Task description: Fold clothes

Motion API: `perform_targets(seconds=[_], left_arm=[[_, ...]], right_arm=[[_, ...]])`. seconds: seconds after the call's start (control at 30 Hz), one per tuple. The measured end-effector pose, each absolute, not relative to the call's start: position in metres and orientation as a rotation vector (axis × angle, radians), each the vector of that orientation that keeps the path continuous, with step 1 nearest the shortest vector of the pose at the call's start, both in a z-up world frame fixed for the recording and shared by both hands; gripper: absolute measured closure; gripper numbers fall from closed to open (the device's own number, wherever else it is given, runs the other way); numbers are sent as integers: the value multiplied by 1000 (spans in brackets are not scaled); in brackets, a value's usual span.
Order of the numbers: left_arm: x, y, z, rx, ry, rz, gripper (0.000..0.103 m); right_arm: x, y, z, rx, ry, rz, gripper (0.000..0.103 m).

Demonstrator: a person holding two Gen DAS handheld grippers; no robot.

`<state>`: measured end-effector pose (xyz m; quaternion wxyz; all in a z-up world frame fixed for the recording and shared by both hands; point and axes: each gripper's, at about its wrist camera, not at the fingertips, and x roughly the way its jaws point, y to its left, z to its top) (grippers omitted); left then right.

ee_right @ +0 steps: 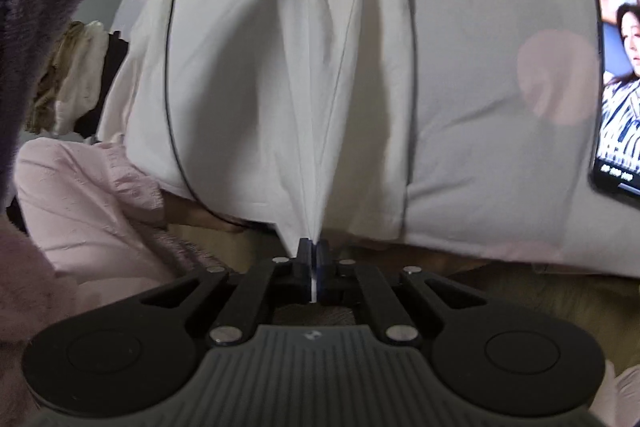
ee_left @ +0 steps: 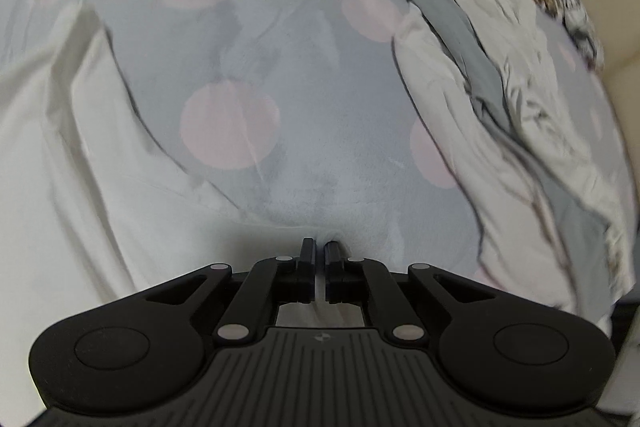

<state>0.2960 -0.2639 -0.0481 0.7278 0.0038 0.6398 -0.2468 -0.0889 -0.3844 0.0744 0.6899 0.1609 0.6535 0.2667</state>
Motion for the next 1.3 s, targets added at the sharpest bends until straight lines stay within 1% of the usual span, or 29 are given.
perform_targets(seconds=[0.1, 0.23, 0.27, 0.33, 0.4, 0.43, 0.47, 0.5, 0.53, 0.57, 0.6, 0.73, 0.83, 0.87, 0.9, 1.07, 1.17, 1.3], left_arm=[[303, -252, -54, -107, 1439, -523, 101], [305, -238, -72, -272, 1465, -474, 101], [305, -237, -76, -281, 1465, -466, 101], [301, -242, -75, -212, 1442, -480, 100], [297, -249, -67, -152, 1422, -504, 99], [296, -251, -62, -128, 1416, -511, 99], [294, -254, -55, -95, 1406, -524, 94], [291, -257, -48, -62, 1396, -537, 89], [288, -260, -48, -33, 1393, -534, 77], [285, -263, -48, -3, 1389, -530, 71], [282, -266, -48, 26, 1385, -527, 71], [270, -278, -47, 142, 1369, -511, 71], [260, -287, -47, 229, 1355, -499, 71], [257, -290, -47, 258, 1350, -495, 77], [254, -293, -47, 287, 1345, -491, 83], [257, -294, -59, 314, 1343, -478, 97], [259, -292, -58, 315, 1339, -486, 100], [262, -289, -50, 274, 1337, -506, 100]], right_arm=[[-88, -388, 75, 334, 1453, 584, 101], [-81, -387, 50, 256, 1522, 502, 101], [-80, -387, 47, 257, 1532, 499, 100], [-78, -386, 44, 259, 1539, 504, 96], [-78, -385, 45, 253, 1534, 505, 95], [-77, -386, 48, 250, 1518, 500, 89], [-77, -388, 51, 249, 1499, 494, 77], [-75, -389, 54, 248, 1473, 485, 72], [-74, -391, 58, 243, 1441, 472, 71], [-72, -392, 62, 236, 1409, 458, 71], [-71, -393, 67, 230, 1377, 444, 71], [-63, -394, 77, 216, 1260, 402, 71], [-54, -391, 76, 223, 1216, 400, 76], [-50, -391, 74, 236, 1212, 394, 81], [-47, -392, 71, 260, 1206, 382, 82], [-33, -382, 50, 363, 1191, 359, 82], [-23, -379, 45, 380, 1166, 354, 82], [-14, -378, 42, 396, 1114, 328, 82]])
